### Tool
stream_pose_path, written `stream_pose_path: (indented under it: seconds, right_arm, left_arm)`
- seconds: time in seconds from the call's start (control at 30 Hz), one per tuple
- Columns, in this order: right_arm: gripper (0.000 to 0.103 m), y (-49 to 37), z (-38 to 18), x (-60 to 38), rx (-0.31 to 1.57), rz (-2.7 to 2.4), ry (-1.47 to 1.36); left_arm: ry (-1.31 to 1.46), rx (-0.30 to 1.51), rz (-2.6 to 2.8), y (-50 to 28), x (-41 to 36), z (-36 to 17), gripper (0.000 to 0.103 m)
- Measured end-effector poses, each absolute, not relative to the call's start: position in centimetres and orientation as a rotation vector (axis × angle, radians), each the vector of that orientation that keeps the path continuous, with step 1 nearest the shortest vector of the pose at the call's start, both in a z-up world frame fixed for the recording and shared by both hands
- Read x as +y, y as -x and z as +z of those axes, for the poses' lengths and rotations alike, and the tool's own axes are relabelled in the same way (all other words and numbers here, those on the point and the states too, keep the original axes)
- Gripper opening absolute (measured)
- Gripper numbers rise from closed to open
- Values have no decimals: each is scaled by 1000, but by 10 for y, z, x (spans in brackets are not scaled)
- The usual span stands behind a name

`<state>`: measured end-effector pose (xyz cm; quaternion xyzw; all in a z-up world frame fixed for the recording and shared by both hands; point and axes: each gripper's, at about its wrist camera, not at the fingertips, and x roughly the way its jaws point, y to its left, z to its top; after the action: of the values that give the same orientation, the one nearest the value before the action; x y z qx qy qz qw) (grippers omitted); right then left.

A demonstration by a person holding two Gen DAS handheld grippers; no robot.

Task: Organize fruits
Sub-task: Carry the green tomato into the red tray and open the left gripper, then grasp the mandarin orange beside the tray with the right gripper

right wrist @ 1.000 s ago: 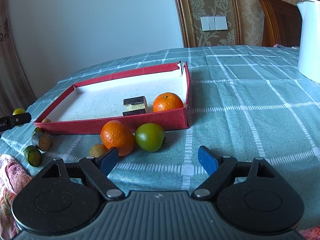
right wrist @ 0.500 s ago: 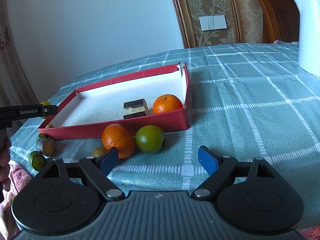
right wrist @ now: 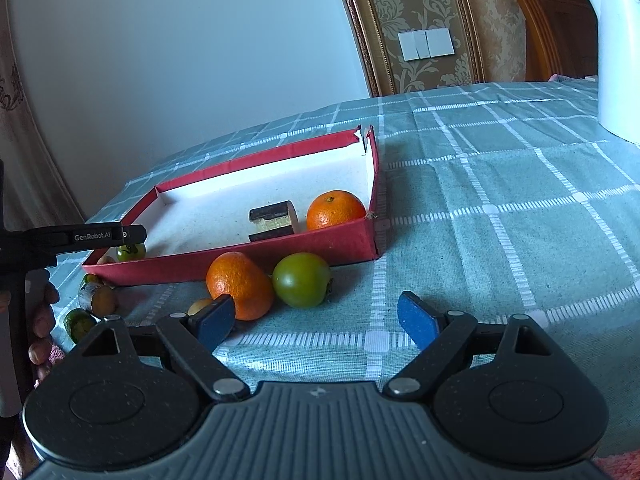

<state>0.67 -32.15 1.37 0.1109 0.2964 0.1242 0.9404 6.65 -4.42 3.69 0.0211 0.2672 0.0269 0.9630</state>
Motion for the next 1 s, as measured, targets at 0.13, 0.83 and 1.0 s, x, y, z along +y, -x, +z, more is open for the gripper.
stream_pose_path:
  seconds: [0.13, 0.83, 1.0]
  right_arm:
    - [89, -6, 14, -322, 605, 254, -227]
    - [89, 19, 28, -307, 494, 292, -64]
    - [57, 22, 35, -300, 455, 301, 24]
  left_arm:
    - [-36, 488, 74, -41, -32, 50, 67]
    - [250, 433, 339, 2, 66, 19, 103]
    - [220, 423, 295, 1, 58, 20, 103]
